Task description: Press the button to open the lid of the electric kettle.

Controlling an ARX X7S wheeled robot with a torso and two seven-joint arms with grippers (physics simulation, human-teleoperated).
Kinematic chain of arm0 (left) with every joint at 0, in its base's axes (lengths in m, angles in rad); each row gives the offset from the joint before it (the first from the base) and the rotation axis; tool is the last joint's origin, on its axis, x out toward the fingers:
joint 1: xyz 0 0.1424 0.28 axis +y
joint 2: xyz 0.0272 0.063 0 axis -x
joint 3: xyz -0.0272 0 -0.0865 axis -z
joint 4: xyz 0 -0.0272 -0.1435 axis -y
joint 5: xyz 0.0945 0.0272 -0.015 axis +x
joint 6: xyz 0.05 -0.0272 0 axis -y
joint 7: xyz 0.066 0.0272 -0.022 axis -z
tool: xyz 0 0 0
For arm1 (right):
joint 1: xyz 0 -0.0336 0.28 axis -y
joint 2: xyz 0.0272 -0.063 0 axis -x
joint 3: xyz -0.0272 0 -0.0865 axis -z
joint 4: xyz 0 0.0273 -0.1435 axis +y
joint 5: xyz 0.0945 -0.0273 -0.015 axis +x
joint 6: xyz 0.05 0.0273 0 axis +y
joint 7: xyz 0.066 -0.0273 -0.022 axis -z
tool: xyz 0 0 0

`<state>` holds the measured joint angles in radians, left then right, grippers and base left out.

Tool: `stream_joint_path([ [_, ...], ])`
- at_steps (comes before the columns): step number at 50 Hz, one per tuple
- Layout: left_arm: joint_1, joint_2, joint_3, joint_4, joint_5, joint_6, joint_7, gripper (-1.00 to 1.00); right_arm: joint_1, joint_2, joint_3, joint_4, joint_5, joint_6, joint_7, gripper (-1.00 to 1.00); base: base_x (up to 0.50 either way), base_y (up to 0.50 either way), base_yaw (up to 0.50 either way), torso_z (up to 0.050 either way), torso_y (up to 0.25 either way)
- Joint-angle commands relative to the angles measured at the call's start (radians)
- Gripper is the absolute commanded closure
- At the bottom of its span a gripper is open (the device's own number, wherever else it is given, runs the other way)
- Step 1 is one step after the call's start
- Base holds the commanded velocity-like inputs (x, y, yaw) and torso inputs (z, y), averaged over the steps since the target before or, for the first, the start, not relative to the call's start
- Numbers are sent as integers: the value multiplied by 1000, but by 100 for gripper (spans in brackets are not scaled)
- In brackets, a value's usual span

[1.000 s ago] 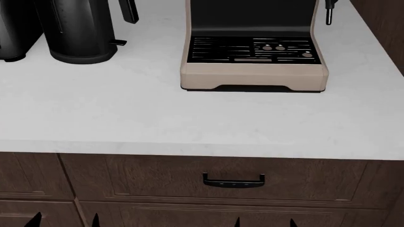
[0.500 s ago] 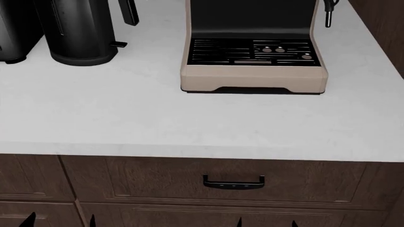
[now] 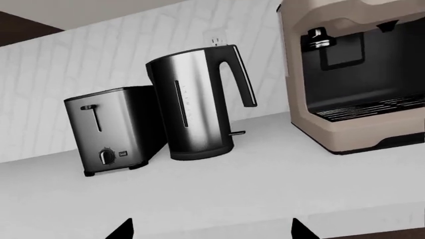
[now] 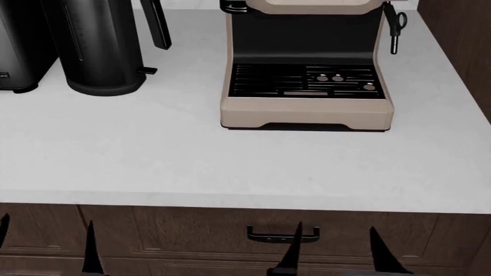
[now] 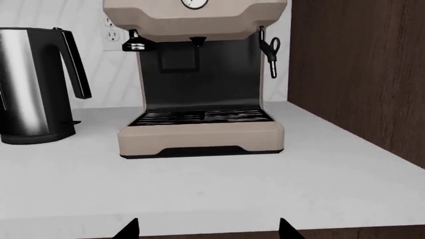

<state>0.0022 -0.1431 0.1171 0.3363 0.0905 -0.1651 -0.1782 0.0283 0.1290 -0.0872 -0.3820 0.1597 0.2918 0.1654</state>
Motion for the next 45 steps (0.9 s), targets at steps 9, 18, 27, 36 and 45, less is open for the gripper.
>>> stream_joint_path([
  [9, -141, -31, -57, 238, 29, -226, 52, -100, 195, 27, 52, -344, 58, 419, 40, -100, 0, 0, 0, 50, 0],
  [18, -140, -42, -38, 231, 81, -228, 14, -100, 215, 47, 10, -364, 22, 441, 70, -100, 124, 211, 0, 39, 0],
  [27, -149, -46, -58, 248, 69, -247, 3, -100, 215, 63, -8, -376, 7, 446, 82, -100, 279, 472, 0, 0, 0],
  [36, -155, -47, -57, 272, 84, -270, -16, -100, 229, 71, -30, -389, 4, 464, 89, -100, 282, 471, 0, 0, 0],
  [45, -142, -54, -53, 254, 84, -241, -34, -100, 231, 68, -15, -396, 44, 459, 71, -100, 347, 431, 0, 0, 0],
])
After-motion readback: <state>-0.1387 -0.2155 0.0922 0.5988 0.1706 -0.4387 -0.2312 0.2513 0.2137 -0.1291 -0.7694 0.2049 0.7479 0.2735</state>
